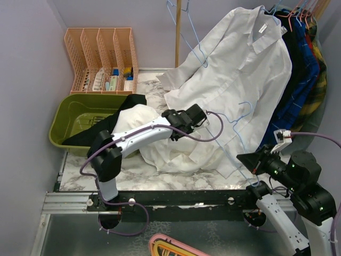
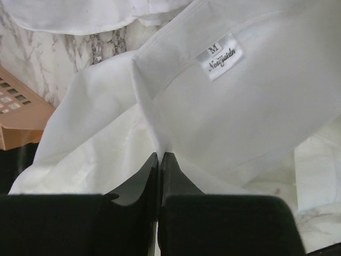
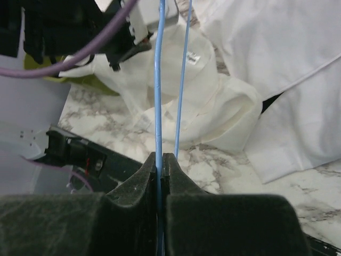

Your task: Place the shirt on the hanger

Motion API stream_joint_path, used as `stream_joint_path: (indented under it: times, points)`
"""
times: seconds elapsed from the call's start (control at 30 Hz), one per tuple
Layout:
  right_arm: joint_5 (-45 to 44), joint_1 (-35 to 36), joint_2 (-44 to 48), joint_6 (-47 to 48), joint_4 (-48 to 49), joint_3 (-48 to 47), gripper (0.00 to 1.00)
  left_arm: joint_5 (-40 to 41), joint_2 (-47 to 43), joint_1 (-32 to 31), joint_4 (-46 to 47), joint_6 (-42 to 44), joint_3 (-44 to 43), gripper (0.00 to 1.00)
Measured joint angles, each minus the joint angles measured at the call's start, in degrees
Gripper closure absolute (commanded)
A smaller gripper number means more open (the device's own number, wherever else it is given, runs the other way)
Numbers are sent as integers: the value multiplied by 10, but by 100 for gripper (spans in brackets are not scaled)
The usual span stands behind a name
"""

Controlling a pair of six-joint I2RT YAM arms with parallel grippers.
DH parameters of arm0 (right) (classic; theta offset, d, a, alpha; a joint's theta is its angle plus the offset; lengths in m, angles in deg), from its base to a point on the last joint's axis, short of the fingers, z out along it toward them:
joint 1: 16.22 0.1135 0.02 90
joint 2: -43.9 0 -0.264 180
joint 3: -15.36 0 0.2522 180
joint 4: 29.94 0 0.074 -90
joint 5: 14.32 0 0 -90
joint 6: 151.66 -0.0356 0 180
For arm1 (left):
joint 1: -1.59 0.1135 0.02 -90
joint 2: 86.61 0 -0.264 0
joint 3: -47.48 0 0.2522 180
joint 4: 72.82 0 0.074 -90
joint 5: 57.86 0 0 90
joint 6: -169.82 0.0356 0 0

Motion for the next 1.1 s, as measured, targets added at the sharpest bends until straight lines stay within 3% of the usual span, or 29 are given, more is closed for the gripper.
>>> stream_joint_path:
  times: [0.27, 0.57, 0.87, 1.1]
  points:
    - [116, 0, 36, -20, -35, 4, 99, -35, -151, 18, -3, 16, 7, 100]
    - [222, 0, 50, -54, 1, 57, 99, -73, -173, 48, -17, 17, -4, 100]
    - [240, 0, 39, -76, 116, 162, 99, -201, -170, 48, -63, 2, -93, 100]
    - [214, 0, -6, -89, 256, 190, 99, -266, -171, 48, -82, 2, -98, 100]
